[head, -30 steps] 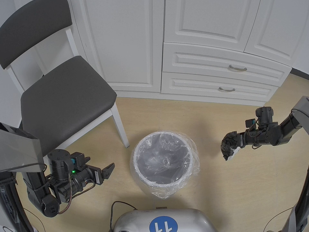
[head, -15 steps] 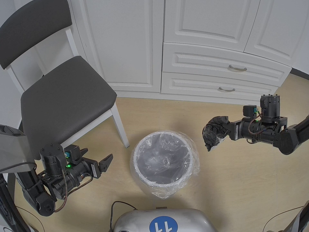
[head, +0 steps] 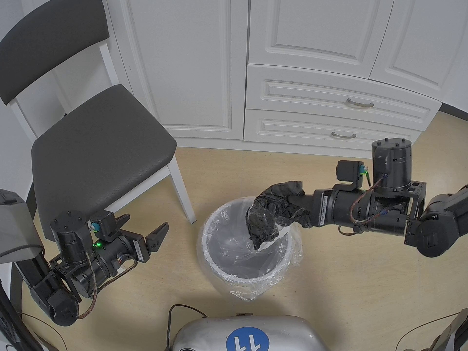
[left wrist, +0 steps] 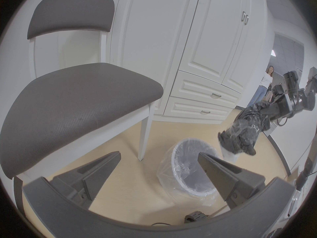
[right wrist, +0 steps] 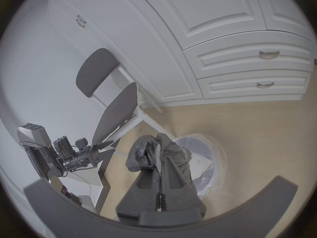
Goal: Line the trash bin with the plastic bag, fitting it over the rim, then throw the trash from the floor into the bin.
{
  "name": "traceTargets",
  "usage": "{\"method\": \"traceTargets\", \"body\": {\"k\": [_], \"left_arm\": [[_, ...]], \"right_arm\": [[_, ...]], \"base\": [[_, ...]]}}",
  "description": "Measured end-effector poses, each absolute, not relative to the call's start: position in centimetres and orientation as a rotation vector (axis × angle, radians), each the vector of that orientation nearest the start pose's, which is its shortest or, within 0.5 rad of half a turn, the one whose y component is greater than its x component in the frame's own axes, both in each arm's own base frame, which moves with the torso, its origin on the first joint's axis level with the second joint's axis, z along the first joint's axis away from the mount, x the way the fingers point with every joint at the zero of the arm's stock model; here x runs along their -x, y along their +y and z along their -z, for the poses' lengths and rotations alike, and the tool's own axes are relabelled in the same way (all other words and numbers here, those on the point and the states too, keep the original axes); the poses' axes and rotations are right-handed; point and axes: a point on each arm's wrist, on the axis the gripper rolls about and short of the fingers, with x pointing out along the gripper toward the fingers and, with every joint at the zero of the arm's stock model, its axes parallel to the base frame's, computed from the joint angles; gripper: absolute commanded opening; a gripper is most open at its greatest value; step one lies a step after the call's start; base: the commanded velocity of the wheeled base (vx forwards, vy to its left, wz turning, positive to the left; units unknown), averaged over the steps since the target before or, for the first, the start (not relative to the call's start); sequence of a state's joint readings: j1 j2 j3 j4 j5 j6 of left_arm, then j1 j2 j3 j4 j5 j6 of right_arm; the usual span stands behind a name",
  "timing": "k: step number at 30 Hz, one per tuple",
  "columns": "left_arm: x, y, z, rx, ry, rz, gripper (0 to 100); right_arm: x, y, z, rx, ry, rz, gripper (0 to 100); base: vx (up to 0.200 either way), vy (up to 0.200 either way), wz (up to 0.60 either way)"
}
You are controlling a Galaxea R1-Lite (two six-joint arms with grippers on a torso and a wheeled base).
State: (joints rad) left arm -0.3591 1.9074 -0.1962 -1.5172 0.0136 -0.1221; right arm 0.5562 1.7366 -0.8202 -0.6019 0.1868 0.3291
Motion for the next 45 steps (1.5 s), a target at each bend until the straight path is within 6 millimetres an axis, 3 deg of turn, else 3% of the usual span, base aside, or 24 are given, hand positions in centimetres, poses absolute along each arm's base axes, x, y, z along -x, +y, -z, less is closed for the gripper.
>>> {"method": "traceTargets", "body": {"k": [7,19,32,45], "left_arm": [[-23.2,-8.7,-8.5,0.089,0.19,0.335,100],[-23.2,-8.7,-8.9,0.091,0.173,0.336,100],[-23.2,-8.7,-8.9,0.09,0.173,0.338,100],[-23.2,-8.8,-8.8,0.09,0.175,0.34,100]], "right_arm": [[-27.2,19.1,-15.5,-0.268,0.36,-0.692,0],[-29.1,21.6,-9.4,-0.293,0.466,-0.678,0],[-30.3,23.1,-7.3,-0.376,0.467,-0.681,0],[-31.5,23.6,-3.6,-0.391,0.507,-0.66,0]], "base": [[0.0,0.0,0.0],[0.0,0.0,0.0],[0.0,0.0,0.0],[0.0,0.0,0.0]]}}
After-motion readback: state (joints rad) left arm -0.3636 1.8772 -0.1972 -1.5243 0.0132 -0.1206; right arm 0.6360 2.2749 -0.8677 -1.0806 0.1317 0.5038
